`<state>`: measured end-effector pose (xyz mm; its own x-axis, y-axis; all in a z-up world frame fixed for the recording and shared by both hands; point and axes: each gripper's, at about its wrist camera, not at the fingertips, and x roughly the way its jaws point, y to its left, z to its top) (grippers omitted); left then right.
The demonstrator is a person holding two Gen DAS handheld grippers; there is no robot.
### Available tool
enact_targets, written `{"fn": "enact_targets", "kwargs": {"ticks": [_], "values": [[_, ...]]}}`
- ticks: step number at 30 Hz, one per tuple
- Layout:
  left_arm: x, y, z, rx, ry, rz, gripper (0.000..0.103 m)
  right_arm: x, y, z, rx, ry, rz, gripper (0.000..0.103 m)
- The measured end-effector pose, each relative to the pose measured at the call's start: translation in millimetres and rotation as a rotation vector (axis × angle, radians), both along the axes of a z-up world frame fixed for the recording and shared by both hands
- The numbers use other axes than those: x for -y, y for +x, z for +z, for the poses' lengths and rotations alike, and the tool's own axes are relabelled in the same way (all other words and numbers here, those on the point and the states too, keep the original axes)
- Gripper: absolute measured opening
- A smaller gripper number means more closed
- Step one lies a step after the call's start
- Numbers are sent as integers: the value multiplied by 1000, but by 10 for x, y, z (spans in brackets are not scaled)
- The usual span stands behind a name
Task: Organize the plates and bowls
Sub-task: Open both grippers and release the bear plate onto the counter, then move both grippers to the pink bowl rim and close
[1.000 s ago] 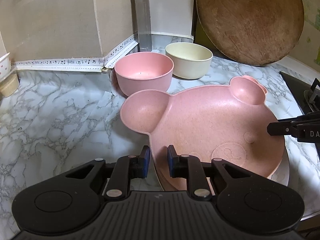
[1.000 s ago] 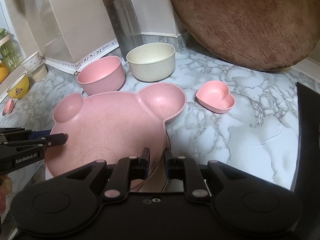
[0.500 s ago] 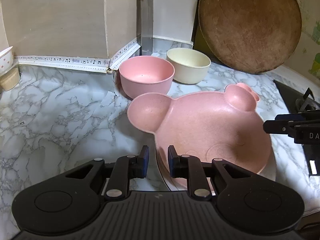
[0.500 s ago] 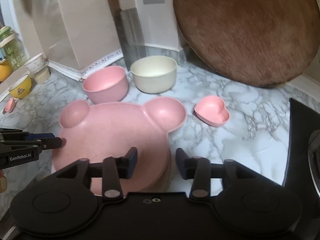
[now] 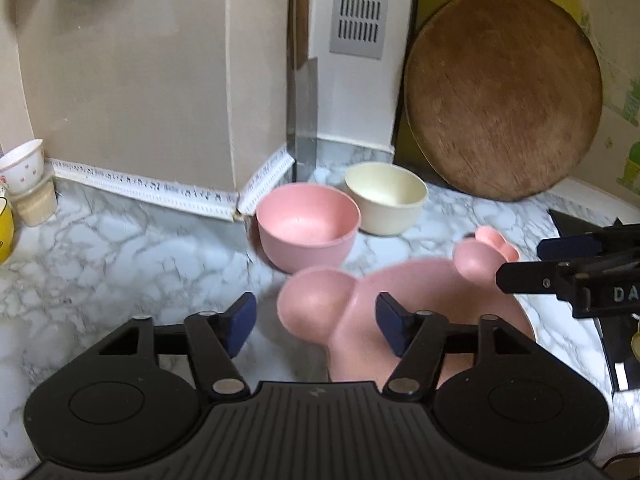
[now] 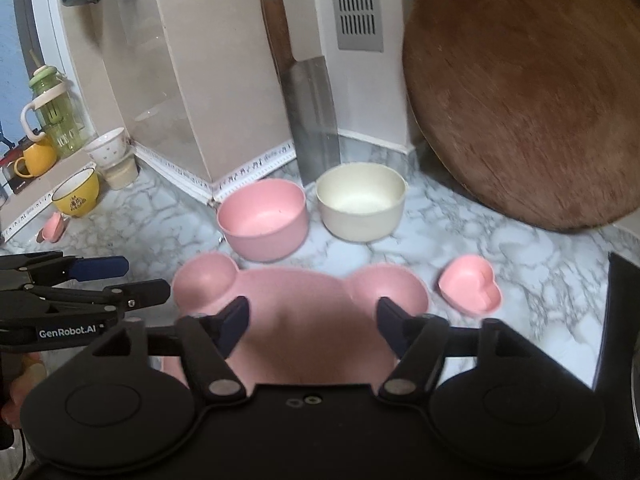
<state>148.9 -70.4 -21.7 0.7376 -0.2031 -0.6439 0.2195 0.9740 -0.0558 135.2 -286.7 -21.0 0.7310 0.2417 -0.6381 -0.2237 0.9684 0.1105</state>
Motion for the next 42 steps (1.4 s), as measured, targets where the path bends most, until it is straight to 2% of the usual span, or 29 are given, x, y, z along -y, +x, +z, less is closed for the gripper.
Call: {"fn": "enact_targets", "kwargs": {"ticks": [2,7,15,21,27,31,33,38,40,42], "values": [[-24,65,45,21,-1,13,78,-30,61,46,9,2,2,84],[-49,294,86,37,13,39,79,-104,286,125,17,5,-8,102],[-166,769,13,-4,3,109,79,-214,769,143,-24,23,-35,102],[-200,1077,-135,-40,5,142,79,-300,1166,7,-89,9,-79,101],[-181,1308,-307,-102,24,157,79,-381,1464,-185,-159,16,-113,93],[-156,1411,-404,-138,24,153,79,-415,1606,-309,-215,28,-133,79],[-134,1460,-449,-154,25,146,79,-437,1662,-365,-236,32,-133,77],[-105,1541,-522,-171,32,127,78,-493,1751,-462,-258,41,-127,61],[-84,1555,-541,-172,37,122,78,-524,1775,-494,-267,40,-119,51],[-67,1565,-556,-176,39,111,68,-555,1803,-512,-269,38,-109,43]]}}
